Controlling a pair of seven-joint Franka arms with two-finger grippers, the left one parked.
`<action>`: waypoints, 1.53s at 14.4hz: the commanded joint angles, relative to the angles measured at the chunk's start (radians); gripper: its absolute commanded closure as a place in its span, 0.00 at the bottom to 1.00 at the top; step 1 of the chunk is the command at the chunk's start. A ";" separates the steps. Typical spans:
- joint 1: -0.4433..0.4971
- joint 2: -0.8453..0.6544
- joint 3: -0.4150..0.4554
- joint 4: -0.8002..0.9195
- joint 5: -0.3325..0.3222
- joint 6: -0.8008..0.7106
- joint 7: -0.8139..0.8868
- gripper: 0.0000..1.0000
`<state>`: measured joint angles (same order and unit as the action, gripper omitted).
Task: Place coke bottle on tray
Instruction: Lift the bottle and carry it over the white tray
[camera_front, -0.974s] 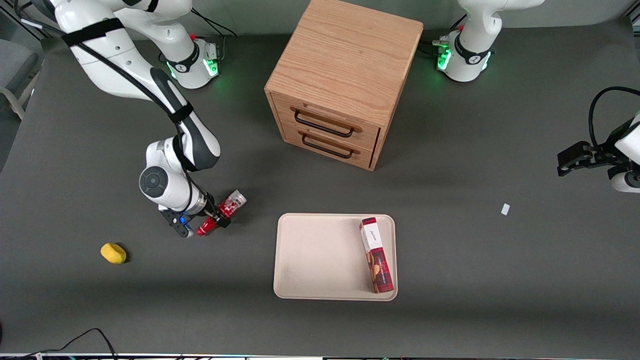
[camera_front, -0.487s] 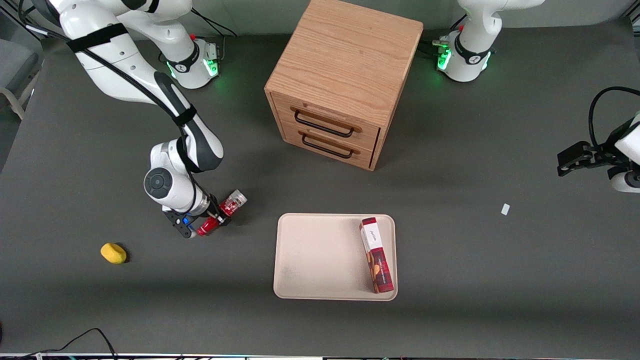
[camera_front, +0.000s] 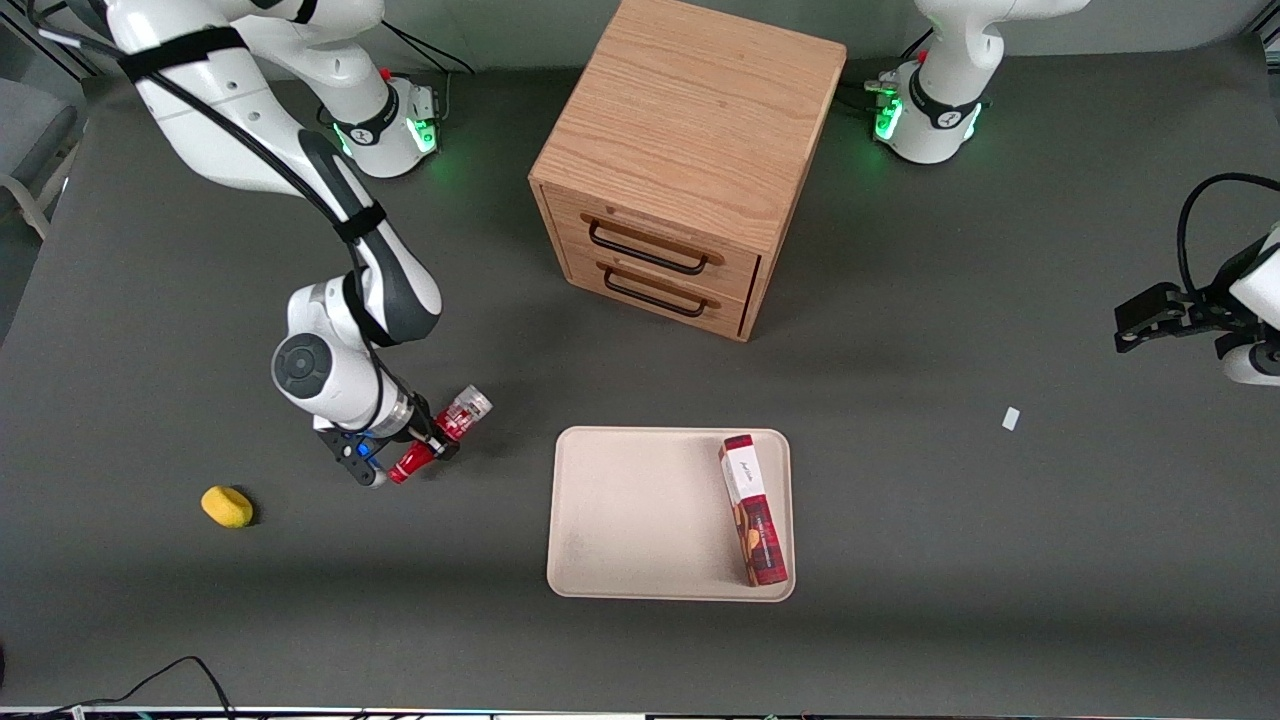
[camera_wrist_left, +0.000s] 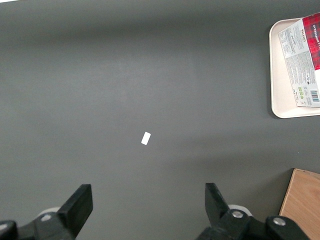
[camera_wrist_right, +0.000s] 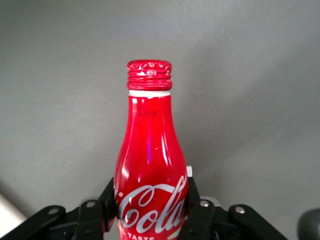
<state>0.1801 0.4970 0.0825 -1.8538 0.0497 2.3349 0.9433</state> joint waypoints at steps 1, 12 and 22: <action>-0.005 -0.044 -0.003 0.173 0.004 -0.255 -0.096 1.00; 0.048 0.220 0.127 0.837 -0.090 -0.431 -0.491 1.00; 0.137 0.497 0.138 0.915 -0.088 -0.218 -0.535 1.00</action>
<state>0.3103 0.9460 0.2184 -0.9987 -0.0259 2.1239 0.3702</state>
